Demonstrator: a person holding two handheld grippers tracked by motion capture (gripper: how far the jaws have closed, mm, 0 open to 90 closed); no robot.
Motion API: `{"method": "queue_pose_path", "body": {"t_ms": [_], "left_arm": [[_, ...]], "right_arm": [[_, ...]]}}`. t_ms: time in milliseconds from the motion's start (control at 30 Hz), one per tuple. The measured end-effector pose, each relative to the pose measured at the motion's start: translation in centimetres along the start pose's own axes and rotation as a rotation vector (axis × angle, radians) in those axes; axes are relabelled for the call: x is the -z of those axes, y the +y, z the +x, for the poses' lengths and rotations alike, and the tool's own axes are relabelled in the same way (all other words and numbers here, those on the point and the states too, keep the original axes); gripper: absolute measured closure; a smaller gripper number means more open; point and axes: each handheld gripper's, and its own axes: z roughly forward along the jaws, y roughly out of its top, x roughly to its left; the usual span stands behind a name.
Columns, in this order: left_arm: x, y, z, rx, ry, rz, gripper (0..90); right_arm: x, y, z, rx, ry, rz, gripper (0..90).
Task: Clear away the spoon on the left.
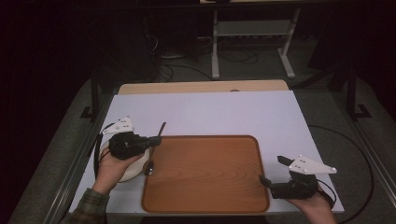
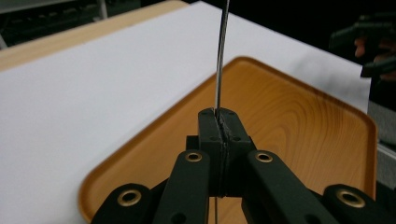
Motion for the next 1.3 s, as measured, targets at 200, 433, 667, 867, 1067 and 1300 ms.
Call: {"method": "queue_pose_path", "body": {"t_ms": [200,433,667,867,1067,1300], "left_arm": [[-1.8,-0.6,-0.5,-0.014,-0.022,0.059,88.9],[-3.2,-1.3,-0.8,-0.041,-0.019,0.120,88.9],[-4.0,-1.9,-0.8,-0.042,-0.027,0.150,88.9],[-4.7,-2.1,-1.0,-0.047,-0.035,0.163,88.8],[-5.5,-2.4,-1.1,-0.046,-0.054,0.175,88.8],[-6.3,-2.6,-1.3,-0.045,-0.072,0.189,88.6]], "right_arm": [[0.0,0.0,0.0,-0.002,0.001,0.001,6.5],[0.0,0.0,0.0,-0.003,0.000,0.001,6.5],[0.0,0.0,0.0,-0.002,-0.002,0.002,6.6],[0.0,0.0,0.0,0.000,-0.002,0.002,6.6],[0.0,-0.1,0.0,0.000,-0.002,0.004,6.5],[0.0,0.0,0.0,0.001,-0.002,0.004,6.6]]}}
